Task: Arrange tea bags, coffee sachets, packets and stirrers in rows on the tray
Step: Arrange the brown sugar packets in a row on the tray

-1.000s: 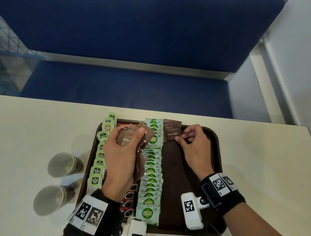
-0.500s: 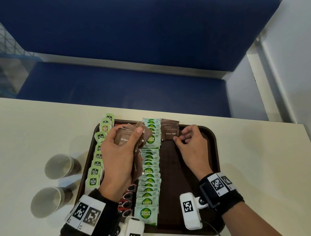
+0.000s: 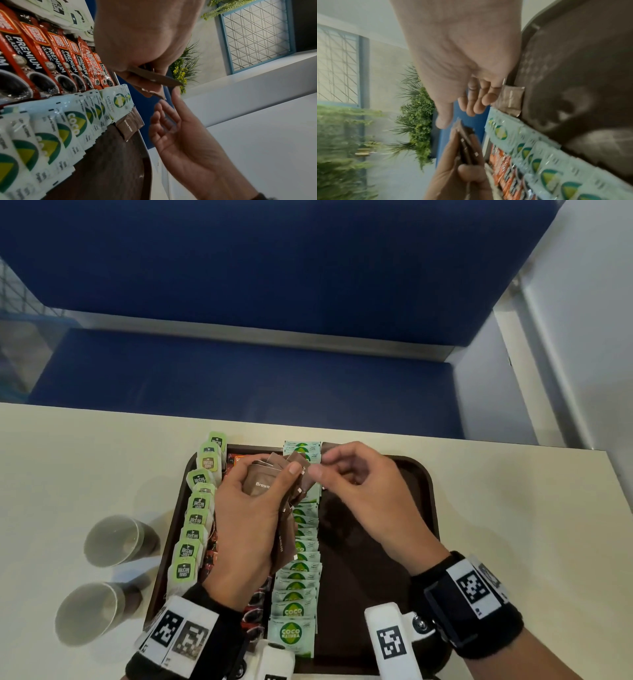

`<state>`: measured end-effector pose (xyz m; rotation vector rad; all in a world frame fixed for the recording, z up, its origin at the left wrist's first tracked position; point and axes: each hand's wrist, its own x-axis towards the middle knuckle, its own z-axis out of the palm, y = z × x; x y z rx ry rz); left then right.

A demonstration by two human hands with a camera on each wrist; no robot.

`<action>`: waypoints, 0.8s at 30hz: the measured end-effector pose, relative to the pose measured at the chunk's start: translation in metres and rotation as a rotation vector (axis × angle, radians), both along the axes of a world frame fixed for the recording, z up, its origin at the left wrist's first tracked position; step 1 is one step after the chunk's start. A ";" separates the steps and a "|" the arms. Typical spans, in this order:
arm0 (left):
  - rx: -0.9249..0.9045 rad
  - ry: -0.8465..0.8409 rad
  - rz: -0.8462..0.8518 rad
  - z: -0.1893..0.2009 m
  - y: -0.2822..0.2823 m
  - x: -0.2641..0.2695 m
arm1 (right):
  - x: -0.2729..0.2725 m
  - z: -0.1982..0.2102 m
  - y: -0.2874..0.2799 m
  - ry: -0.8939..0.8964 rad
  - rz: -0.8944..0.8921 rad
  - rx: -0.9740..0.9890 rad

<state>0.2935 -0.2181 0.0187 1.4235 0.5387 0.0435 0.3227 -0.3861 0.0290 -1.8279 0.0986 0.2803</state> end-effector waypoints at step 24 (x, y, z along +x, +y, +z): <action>0.030 0.006 0.061 -0.003 0.012 -0.003 | 0.005 -0.062 -0.043 0.092 -0.079 -0.345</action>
